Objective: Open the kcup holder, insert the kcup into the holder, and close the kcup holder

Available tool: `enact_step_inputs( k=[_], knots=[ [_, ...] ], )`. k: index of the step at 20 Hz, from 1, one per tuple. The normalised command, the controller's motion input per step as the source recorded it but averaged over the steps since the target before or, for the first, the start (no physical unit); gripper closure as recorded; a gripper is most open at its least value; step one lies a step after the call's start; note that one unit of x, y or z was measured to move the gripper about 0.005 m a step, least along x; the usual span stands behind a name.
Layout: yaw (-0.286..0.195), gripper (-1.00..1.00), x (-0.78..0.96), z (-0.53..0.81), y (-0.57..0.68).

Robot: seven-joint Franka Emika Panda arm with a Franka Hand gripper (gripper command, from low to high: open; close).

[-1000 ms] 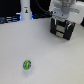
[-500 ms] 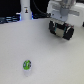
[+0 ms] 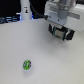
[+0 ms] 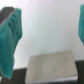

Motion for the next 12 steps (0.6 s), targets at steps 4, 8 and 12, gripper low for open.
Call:
enact_step_inputs(
  k=[4, 8, 12],
  knots=[
    [-0.043, -1.0, 0.25, 0.23, -0.14],
    [-0.136, -1.0, 0.19, 0.15, -0.25],
    [0.018, -1.0, -0.04, 0.01, 0.07]
  ],
)
